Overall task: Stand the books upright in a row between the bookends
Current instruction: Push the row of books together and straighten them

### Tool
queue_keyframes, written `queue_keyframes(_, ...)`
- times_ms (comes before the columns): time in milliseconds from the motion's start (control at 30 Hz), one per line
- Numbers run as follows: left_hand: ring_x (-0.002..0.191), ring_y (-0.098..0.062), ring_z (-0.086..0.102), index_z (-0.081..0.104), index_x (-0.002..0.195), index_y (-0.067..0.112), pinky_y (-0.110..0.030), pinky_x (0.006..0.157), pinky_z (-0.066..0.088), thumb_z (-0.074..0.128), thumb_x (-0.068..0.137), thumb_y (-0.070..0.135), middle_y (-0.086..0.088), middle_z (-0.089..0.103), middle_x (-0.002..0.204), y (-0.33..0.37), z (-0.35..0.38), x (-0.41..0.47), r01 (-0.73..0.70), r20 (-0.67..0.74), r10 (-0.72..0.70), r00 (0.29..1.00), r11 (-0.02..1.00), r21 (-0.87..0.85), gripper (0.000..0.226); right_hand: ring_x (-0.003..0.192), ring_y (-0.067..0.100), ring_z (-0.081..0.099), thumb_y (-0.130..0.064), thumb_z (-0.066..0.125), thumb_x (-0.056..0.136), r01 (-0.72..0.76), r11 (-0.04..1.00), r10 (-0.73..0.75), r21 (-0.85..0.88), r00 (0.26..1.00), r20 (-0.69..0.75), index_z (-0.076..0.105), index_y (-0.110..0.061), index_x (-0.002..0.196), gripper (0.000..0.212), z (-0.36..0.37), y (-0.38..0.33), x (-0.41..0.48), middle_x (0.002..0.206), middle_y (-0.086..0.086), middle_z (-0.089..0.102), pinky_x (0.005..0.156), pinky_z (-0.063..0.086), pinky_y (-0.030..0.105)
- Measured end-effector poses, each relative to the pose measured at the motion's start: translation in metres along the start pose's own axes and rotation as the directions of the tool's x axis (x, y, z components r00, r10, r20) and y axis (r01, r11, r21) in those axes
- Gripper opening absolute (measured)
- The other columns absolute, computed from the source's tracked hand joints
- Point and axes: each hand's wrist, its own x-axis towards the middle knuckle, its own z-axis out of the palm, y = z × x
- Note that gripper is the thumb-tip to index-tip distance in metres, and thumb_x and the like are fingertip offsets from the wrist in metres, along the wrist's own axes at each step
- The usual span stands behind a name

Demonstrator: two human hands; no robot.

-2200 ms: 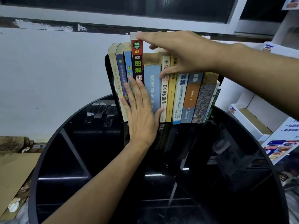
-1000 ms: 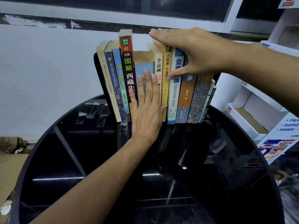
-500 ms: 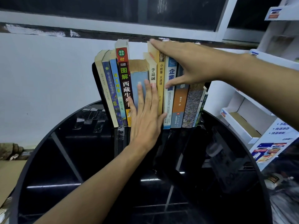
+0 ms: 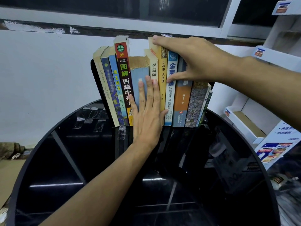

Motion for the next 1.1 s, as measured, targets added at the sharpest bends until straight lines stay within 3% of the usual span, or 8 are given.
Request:
queue_keyframes(233, 0.148, -0.024, -0.029, -0.020, 0.154, 0.013, -0.056, 0.121, -0.009, 0.054, 0.098, 0.044, -0.013, -0.014, 0.167, 0.000, 0.001, 0.002, 0.002, -0.002, -0.002, 1.000, 1.000, -0.010, 0.098, 0.146, 0.022, 0.036, -0.047, 0.079, 0.078, 0.014, 1.000, -0.014, -0.001, 1.000, -0.004, 0.023, -0.022, 0.159, 0.101, 0.000, 0.000, -0.002, 0.165, -0.004, 0.026, 0.114, 0.039, 0.047)
queue_keyframes(467, 0.152, -0.026, -0.024, -0.012, 0.158, 0.011, -0.057, 0.120, -0.015, 0.044, 0.103, 0.050, -0.008, -0.023, 0.165, 0.007, -0.010, -0.001, -0.027, 0.010, 0.029, 1.000, 0.984, -0.176, 0.088, 0.151, 0.018, 0.025, -0.054, 0.074, 0.079, 0.058, 0.998, -0.060, 0.024, 0.996, 0.073, 0.016, -0.013, 0.160, 0.107, -0.009, 0.016, -0.014, 0.165, 0.005, 0.023, 0.122, 0.020, 0.029)
queue_keyframes(667, 0.148, -0.026, -0.030, -0.007, 0.158, 0.008, -0.055, 0.122, -0.012, 0.046, 0.100, 0.053, -0.007, -0.026, 0.162, 0.017, 0.002, 0.009, -0.100, -0.004, 0.099, 0.995, 0.994, -0.034, 0.090, 0.147, 0.020, 0.029, -0.047, 0.075, 0.081, 0.090, 0.994, -0.093, 0.060, 0.995, 0.046, 0.026, -0.012, 0.157, 0.097, -0.004, 0.025, -0.023, 0.161, 0.007, 0.032, 0.117, 0.013, 0.015)
queue_keyframes(933, 0.145, -0.027, -0.033, -0.016, 0.155, 0.009, -0.057, 0.122, -0.007, 0.044, 0.100, 0.055, -0.012, -0.013, 0.165, 0.015, 0.012, 0.011, -0.120, -0.038, 0.122, 0.992, 0.990, 0.072, 0.093, 0.146, 0.023, 0.034, -0.049, 0.073, 0.081, 0.097, 0.995, -0.096, 0.033, 0.995, -0.009, 0.030, -0.014, 0.156, 0.093, 0.002, 0.027, -0.023, 0.159, 0.007, 0.037, 0.120, 0.027, 0.035)
queue_keyframes(1100, 0.151, -0.030, -0.023, -0.017, 0.154, 0.009, -0.059, 0.122, -0.002, 0.047, 0.099, 0.055, -0.011, -0.012, 0.164, 0.016, 0.012, 0.012, -0.118, -0.053, 0.123, 0.991, 0.990, 0.076, 0.095, 0.146, 0.024, 0.035, -0.043, 0.077, 0.081, 0.095, 0.995, -0.093, 0.033, 0.994, -0.051, 0.032, -0.012, 0.155, 0.092, 0.006, 0.026, -0.025, 0.158, 0.008, 0.038, 0.120, 0.028, 0.037)
